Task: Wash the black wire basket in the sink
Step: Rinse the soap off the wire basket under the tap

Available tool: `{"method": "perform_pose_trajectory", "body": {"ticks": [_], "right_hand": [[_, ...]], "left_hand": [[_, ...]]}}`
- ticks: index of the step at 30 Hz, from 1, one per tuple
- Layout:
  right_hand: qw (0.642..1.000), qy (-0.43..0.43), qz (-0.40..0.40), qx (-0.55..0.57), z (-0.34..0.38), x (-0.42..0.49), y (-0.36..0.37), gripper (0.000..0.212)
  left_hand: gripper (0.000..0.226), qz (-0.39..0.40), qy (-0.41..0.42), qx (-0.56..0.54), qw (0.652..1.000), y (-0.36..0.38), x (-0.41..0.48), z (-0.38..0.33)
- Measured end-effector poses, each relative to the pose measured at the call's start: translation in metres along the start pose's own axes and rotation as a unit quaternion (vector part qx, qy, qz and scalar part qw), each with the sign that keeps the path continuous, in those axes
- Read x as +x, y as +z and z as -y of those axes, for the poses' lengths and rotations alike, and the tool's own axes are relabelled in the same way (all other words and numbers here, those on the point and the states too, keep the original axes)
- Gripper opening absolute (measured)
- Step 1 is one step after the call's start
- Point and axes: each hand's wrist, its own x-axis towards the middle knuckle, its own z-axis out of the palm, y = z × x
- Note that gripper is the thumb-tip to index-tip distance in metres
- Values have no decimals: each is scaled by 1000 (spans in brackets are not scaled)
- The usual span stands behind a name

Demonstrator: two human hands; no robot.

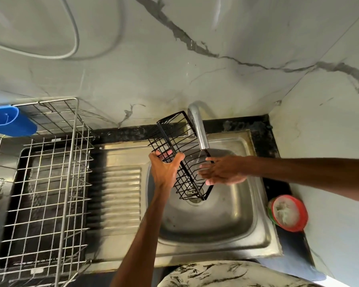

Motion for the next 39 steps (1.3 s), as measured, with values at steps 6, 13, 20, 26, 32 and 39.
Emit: {"method": "perform_pose_trajectory", "body": {"ticks": [6, 13, 20, 26, 32, 39], "right_hand": [[995, 81, -53, -31, -18, 13, -23, 81], [939, 111, -54, 321, 16, 23, 7, 59], [666, 354, -377, 537, 61, 36, 21, 59], [369, 319, -303, 819, 72, 58, -7, 39], [408, 290, -305, 810, 56, 45, -2, 35], [520, 236, -238, 785, 30, 27, 12, 36]], "left_hand": [[107, -15, 2, -8, 1000, -1, -1, -1], [64, -70, 44, -52, 995, -11, 12, 14], [91, -89, 48, -148, 984, -5, -6, 23], [142, -39, 35, -118, 992, -2, -46, 27], [127, 39, 42, -138, 989, -37, -39, 26], [109, 169, -46, -135, 975, -90, 0, -22]]}}
